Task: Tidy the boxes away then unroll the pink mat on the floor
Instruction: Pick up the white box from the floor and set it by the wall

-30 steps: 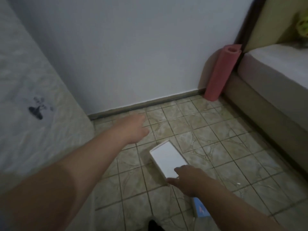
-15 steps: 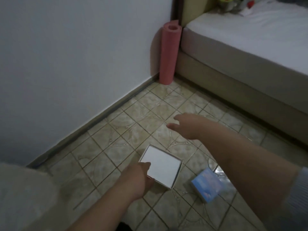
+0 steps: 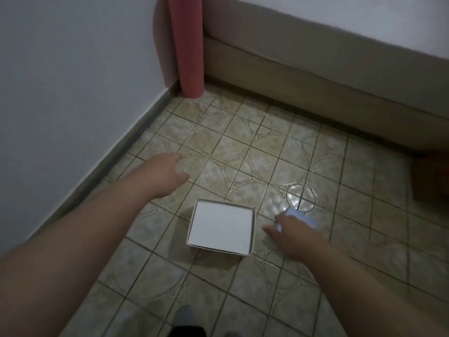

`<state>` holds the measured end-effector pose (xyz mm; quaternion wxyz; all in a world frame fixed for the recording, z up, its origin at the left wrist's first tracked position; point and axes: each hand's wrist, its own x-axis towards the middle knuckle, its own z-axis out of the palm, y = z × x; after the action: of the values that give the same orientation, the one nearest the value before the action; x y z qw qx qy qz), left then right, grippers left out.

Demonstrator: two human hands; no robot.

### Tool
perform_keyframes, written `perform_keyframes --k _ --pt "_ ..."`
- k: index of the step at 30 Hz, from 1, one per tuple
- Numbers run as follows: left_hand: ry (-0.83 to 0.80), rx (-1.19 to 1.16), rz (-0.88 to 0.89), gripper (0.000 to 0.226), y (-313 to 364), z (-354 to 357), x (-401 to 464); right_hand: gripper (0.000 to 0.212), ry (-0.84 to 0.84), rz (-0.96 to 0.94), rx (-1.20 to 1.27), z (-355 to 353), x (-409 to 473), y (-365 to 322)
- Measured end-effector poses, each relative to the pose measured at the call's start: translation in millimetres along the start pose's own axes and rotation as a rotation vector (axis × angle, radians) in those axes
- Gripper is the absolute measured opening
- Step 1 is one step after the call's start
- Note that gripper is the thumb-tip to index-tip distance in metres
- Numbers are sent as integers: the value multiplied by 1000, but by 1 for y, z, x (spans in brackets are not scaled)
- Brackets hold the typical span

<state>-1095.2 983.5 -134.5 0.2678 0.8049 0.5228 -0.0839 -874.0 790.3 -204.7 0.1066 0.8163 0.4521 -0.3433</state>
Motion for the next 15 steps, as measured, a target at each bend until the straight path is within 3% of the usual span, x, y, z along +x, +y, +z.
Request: perform_keyframes --k 5,10,15 --pt "45 -41 11 61 -39 65 55 45 -50 23 -38 85 54 26" --pt "-31 -26 51 65 -88 188 114 70 139 162 284 159 149 31" --pt "-42 6 46 85 -141 320 178 86 335 106 389 240 241 37"
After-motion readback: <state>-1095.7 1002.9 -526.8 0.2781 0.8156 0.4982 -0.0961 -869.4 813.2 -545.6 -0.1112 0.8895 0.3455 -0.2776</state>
